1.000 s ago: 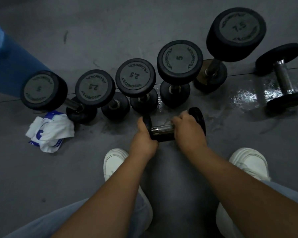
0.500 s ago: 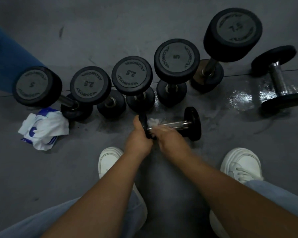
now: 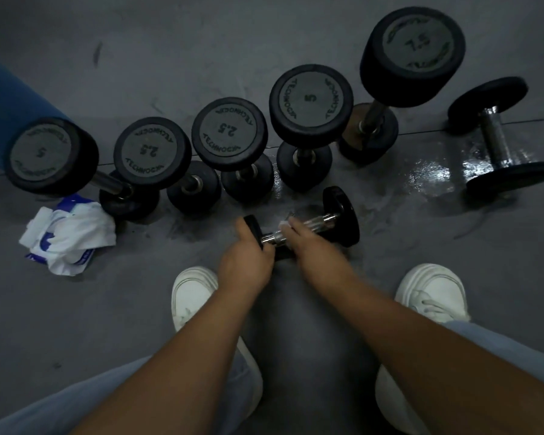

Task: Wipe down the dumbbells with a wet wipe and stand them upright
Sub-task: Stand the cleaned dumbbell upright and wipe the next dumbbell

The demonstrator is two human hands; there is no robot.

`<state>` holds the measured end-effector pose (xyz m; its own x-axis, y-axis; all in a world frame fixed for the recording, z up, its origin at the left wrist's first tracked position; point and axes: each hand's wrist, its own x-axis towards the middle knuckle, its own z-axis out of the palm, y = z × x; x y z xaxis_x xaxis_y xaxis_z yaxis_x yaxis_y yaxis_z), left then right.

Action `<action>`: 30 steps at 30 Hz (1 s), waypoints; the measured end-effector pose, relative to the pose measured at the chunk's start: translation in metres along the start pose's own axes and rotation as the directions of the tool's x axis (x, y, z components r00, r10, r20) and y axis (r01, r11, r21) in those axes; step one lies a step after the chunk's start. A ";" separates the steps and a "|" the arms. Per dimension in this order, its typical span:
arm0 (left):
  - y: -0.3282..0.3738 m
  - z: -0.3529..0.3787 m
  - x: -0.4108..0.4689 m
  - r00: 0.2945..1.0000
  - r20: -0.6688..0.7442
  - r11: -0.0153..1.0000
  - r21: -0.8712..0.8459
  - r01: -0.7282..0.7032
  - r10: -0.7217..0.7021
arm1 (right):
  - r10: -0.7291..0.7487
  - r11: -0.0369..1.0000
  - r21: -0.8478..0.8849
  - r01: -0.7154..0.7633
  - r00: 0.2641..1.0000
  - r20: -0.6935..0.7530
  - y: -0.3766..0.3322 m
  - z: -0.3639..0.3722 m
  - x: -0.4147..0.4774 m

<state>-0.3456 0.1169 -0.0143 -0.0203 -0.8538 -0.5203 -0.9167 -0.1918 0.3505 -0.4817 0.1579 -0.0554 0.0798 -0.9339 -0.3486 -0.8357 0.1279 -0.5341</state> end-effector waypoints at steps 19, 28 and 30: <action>-0.002 -0.008 0.011 0.992 0.123 0.956 -0.294 -0.006 0.044 | 0.169 0.973 -0.151 -0.173 0.985 -0.039 -0.010 -0.006 0.011; -0.006 -0.013 0.031 0.983 0.180 0.972 -0.235 0.003 0.041 | 0.149 0.953 -0.253 -0.167 0.985 -0.088 -0.010 -0.014 0.024; -0.006 -0.016 0.038 0.984 0.176 0.979 -0.203 -0.001 0.037 | 0.161 0.950 -0.264 -0.169 0.986 -0.049 -0.012 -0.020 0.034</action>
<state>-0.3342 0.0780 -0.0233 -0.1248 -0.7615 -0.6360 -0.8166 -0.2853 0.5018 -0.4796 0.1183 -0.0449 -0.0830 -0.9163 -0.3918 -0.9506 0.1907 -0.2448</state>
